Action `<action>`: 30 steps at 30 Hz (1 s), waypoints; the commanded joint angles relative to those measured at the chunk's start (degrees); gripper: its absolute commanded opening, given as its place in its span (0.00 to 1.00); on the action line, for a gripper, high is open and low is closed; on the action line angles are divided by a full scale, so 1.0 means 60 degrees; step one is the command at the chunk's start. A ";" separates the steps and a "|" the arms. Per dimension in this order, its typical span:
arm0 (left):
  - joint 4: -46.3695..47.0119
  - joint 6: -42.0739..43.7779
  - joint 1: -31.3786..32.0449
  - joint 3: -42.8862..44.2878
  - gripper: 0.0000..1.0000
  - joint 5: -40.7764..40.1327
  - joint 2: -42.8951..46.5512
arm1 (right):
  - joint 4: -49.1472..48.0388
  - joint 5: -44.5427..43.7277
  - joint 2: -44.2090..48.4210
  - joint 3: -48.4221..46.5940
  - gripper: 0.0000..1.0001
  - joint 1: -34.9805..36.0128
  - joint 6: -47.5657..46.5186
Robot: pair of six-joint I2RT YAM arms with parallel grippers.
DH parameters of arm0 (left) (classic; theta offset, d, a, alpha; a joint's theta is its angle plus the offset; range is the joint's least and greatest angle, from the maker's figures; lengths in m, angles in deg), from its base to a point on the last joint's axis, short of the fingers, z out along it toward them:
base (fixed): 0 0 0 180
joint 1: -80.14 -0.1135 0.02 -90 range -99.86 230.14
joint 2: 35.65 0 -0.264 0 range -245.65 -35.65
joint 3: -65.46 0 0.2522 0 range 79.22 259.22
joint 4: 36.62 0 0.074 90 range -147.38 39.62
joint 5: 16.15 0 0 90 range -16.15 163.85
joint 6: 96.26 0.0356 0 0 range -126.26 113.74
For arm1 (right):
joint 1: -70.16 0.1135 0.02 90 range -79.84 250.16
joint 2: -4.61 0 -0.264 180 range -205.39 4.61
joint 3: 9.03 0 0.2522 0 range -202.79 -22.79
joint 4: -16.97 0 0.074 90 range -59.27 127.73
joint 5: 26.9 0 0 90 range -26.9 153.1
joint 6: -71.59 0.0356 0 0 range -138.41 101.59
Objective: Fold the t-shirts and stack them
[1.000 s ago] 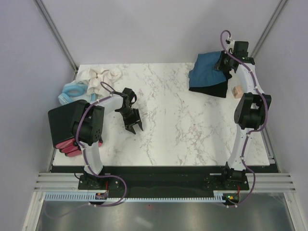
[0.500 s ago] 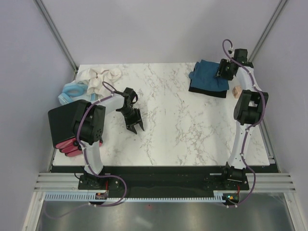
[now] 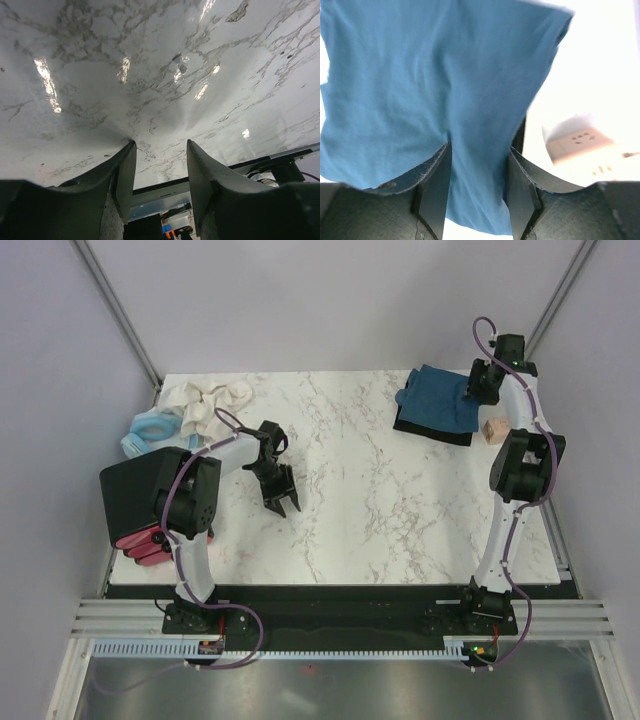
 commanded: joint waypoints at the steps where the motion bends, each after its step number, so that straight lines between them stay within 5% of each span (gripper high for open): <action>1: 0.0230 0.0400 0.0093 0.0389 0.52 0.0202 -0.0211 | 0.0262 -0.0280 0.0675 -0.0923 0.53 -0.0084 0.0200; 9: 0.0229 0.0415 0.0078 0.0375 0.52 0.0291 -0.0065 | 0.0116 -0.1304 0.1230 -0.1042 0.48 -0.0084 0.0083; 13: 0.0244 0.0444 0.0093 0.0171 0.51 0.0261 -0.0065 | -0.0744 0.0167 0.1919 -0.0372 0.23 -0.0084 0.0521; 14: 0.0244 0.0444 0.0093 0.0141 0.51 0.0261 -0.0079 | -0.0952 0.0422 0.2065 -0.0252 0.05 -0.0070 0.0638; 15: 0.0244 0.0444 0.0093 0.0126 0.51 0.0261 -0.0079 | -0.1099 0.0584 0.2081 -0.0121 0.00 0.0046 0.0814; 30: 0.0259 0.0488 0.0108 0.0038 0.51 0.0393 0.0213 | 0.0114 -0.1903 -0.0467 -0.0455 0.00 0.0692 0.1196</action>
